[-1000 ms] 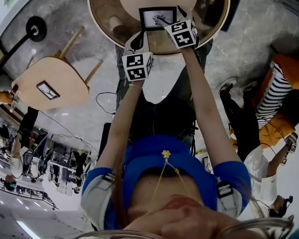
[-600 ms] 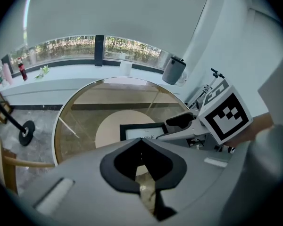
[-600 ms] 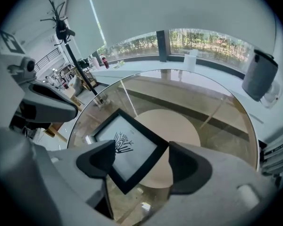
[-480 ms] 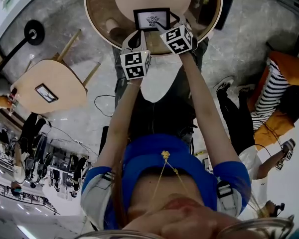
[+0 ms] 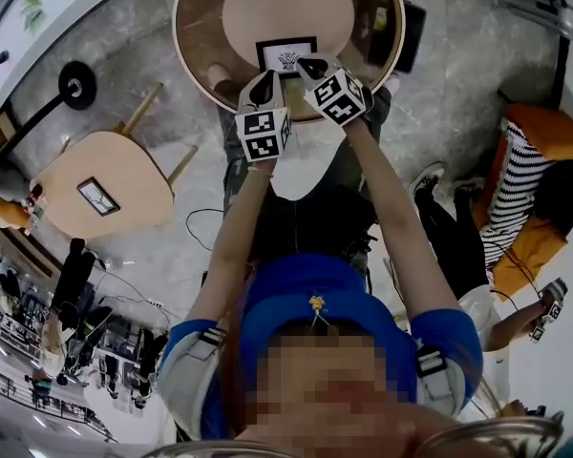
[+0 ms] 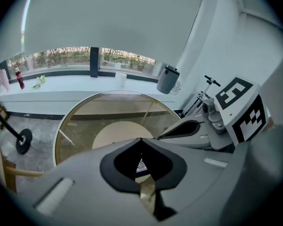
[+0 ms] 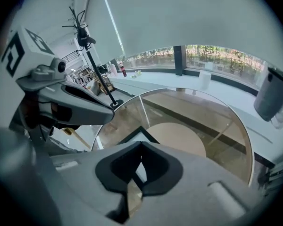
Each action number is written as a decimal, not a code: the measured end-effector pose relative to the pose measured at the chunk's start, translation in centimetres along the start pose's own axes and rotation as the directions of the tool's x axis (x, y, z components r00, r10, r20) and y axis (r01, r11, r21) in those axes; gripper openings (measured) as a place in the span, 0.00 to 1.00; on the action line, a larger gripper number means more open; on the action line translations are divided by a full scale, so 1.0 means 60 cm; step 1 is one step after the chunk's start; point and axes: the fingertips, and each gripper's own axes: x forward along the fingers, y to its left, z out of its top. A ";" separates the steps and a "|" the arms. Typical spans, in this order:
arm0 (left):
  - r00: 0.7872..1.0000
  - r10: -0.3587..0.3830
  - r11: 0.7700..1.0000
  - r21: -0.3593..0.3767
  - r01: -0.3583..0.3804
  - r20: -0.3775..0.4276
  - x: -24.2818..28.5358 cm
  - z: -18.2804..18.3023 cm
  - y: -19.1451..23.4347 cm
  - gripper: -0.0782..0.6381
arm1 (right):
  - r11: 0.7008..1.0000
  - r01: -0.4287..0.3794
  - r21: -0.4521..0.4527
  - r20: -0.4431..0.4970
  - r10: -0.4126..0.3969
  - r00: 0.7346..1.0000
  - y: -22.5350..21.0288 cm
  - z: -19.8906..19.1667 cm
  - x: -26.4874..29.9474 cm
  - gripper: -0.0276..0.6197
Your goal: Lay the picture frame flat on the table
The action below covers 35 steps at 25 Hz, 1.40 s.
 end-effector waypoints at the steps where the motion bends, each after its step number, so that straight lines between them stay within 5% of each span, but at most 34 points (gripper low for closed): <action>1: 1.000 -0.006 1.000 -0.001 0.006 0.005 -0.005 0.006 -0.009 0.11 | 1.000 -0.013 -0.002 0.000 0.013 1.000 0.006 0.004 -0.010 0.05; 13: 0.997 -0.048 0.997 0.058 0.044 0.061 -0.064 0.078 -0.085 0.11 | 0.998 -0.051 -0.037 0.046 0.052 0.998 0.036 0.068 -0.111 0.05; 21: 0.986 -0.071 0.995 0.078 0.060 0.151 -0.143 0.154 -0.108 0.11 | 0.998 0.010 -0.059 0.188 0.001 0.982 0.049 0.150 -0.211 0.05; 28: 0.966 -0.061 0.977 0.214 0.006 0.250 -0.214 0.215 -0.117 0.11 | 0.998 0.057 -0.034 0.336 -0.042 0.941 0.066 0.229 -0.297 0.05; 35: 0.928 -0.075 0.966 0.258 -0.023 0.365 -0.298 0.282 -0.140 0.11 | 0.994 0.108 -0.034 0.487 -0.078 0.870 0.083 0.305 -0.391 0.05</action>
